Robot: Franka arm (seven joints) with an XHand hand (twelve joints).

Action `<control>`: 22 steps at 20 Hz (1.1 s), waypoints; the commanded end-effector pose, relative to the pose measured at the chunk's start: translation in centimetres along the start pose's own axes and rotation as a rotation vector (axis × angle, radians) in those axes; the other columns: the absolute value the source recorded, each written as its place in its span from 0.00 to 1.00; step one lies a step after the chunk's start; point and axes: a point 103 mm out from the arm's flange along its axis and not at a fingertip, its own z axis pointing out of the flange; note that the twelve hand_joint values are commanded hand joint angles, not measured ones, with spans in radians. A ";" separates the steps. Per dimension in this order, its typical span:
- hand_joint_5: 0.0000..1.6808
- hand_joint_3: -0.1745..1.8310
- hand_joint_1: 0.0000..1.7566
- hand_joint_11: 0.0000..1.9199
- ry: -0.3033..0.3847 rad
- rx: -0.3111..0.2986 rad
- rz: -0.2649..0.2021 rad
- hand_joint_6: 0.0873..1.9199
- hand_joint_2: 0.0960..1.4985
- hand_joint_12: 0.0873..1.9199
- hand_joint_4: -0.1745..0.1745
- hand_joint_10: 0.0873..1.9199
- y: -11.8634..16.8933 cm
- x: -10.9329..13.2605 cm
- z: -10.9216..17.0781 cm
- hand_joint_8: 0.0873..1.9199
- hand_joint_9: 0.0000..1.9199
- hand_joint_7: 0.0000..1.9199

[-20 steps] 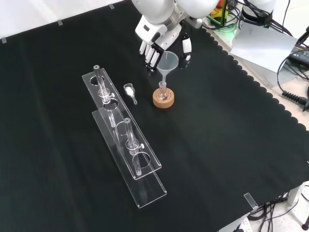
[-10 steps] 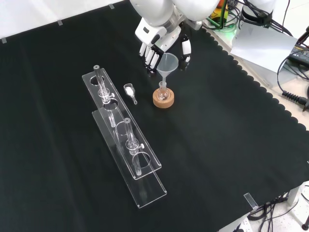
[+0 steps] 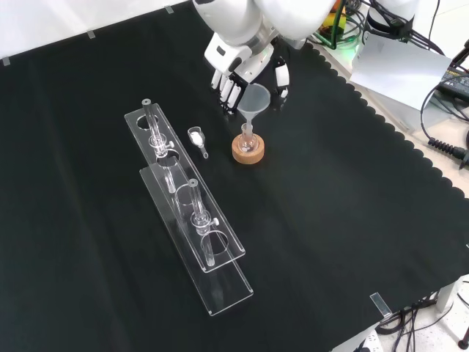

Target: Place the funnel on the round-bottom flask.

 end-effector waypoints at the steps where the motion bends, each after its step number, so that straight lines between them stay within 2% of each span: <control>1: 0.38 0.40 0.47 0.28 -0.002 -0.001 -0.012 0.28 0.48 0.65 0.41 0.21 0.6 0.1 0.5 0.31 0.43 0.25; 4: 0.38 0.40 0.47 0.28 0.000 0.005 -0.003 0.28 0.48 0.65 0.41 0.21 0.6 0.2 0.6 0.31 0.43 0.25; 8: 0.38 0.40 0.47 0.28 -0.016 0.012 -0.004 0.28 0.48 0.65 0.41 0.21 0.8 0.5 0.7 0.31 0.43 0.25; 18: 0.37 0.40 0.47 0.28 -0.004 0.019 -0.012 0.28 0.48 0.65 0.41 0.21 0.9 -0.1 1.0 0.31 0.42 0.24; 22: 0.27 0.40 0.46 0.24 -0.003 0.045 -0.006 0.23 0.46 0.66 0.38 0.23 0.9 0.1 1.4 0.32 0.36 0.17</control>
